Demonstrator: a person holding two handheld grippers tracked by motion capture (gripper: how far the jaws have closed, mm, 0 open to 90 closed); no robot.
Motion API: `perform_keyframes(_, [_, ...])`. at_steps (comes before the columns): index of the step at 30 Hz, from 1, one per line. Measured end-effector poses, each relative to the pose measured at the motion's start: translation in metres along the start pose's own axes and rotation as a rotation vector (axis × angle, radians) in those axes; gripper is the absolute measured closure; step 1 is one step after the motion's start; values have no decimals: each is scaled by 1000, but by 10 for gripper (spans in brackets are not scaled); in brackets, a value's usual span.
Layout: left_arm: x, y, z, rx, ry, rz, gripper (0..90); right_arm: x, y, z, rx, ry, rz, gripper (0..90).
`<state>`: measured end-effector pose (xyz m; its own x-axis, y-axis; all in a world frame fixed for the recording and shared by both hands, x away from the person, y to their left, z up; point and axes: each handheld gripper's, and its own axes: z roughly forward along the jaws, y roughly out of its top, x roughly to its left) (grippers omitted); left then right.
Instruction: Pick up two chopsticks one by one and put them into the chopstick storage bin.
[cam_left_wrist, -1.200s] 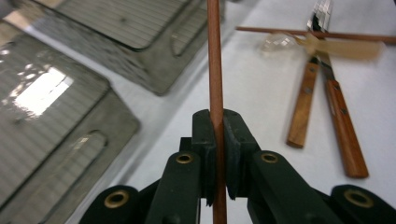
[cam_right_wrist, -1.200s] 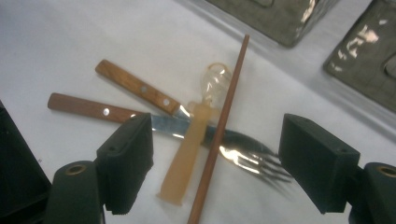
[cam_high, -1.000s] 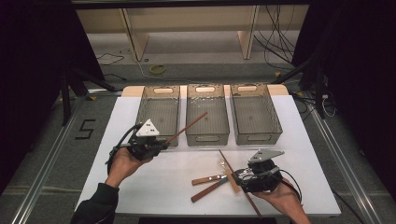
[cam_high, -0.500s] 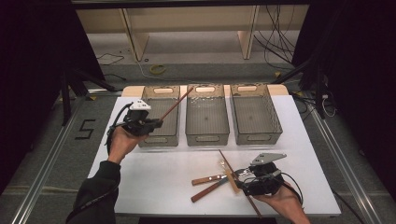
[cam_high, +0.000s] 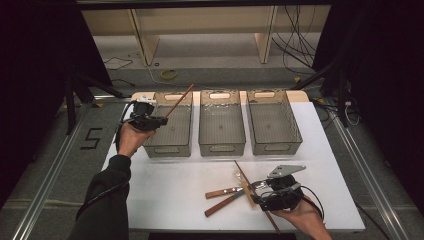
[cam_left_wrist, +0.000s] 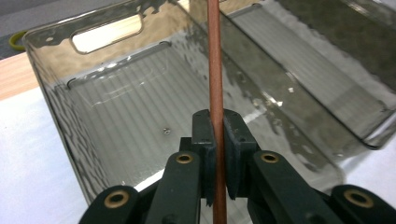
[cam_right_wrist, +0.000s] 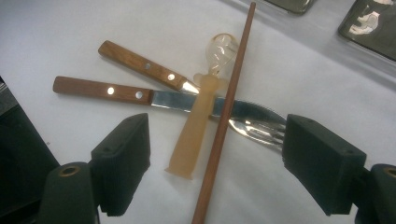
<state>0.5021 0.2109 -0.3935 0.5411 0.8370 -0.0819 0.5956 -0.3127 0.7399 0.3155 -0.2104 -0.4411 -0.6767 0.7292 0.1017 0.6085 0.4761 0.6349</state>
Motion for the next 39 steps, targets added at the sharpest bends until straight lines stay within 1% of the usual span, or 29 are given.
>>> perform_keyframes(11, [13, -8, 17, 38, 36, -61, 837, 0, -1, 0, 6, 5, 0, 248])
perform_keyframes(13, [14, -10, 19, 46, 41, -63, 836, 0, -1, 0, 7, 8, 2, 249])
perform_keyframes(16, [16, -12, 22, 45, 51, -77, 834, 0, -1, 0, 9, 8, 2, 249])
perform_keyframes(19, [19, -15, 24, 45, 53, -92, 831, 0, -1, 0, 10, 7, 2, 251])
perform_keyframes(21, [19, -16, 26, 44, 60, -98, 806, 0, -1, 0, 11, 8, 3, 251])
perform_keyframes(22, [19, -16, 26, 46, 68, -99, 771, 0, -1, 0, 11, 8, 3, 251])
perform_keyframes(23, [19, -16, 26, 46, 67, -103, 721, 0, -1, 0, 11, 9, 2, 251])
perform_keyframes(24, [18, -15, 25, 43, 49, -104, 699, 0, -1, 0, 11, 10, 2, 251])
perform_keyframes(26, [16, -13, 21, 34, 36, -93, 637, 0, -1, 0, 11, 9, 3, 251])
perform_keyframes(28, [12, -11, 17, 31, 20, -90, 550, 0, -1, 0, 11, 8, 3, 251])
perform_keyframes(31, [5, -11, 9, -2, -5, -84, 462, -1, -1, -1, 11, 5, 4, 251])
perform_keyframes(33, [1, -13, 3, -31, -29, -77, 400, -1, -2, -1, 17, 2, 10, 253])
perform_keyframes(34, [-1, -15, 0, -41, -47, -78, 376, -1, -2, -2, 20, 5, 11, 255])
perform_keyframes(35, [-3, -17, -3, -53, -59, -90, 348, -1, -3, -2, 20, 6, 16, 258])
perform_keyframes(36, [-5, -20, -6, -62, -73, -90, 325, -2, -3, -2, 25, 6, 21, 260])
perform_keyframes(38, [-11, -24, -12, -85, -97, -75, 300, -3, -4, -2, 30, 3, 24, 267])
perform_keyframes(39, [-13, -27, -15, -104, -109, -69, 288, -2, -4, -2, 40, 3, 34, 270])
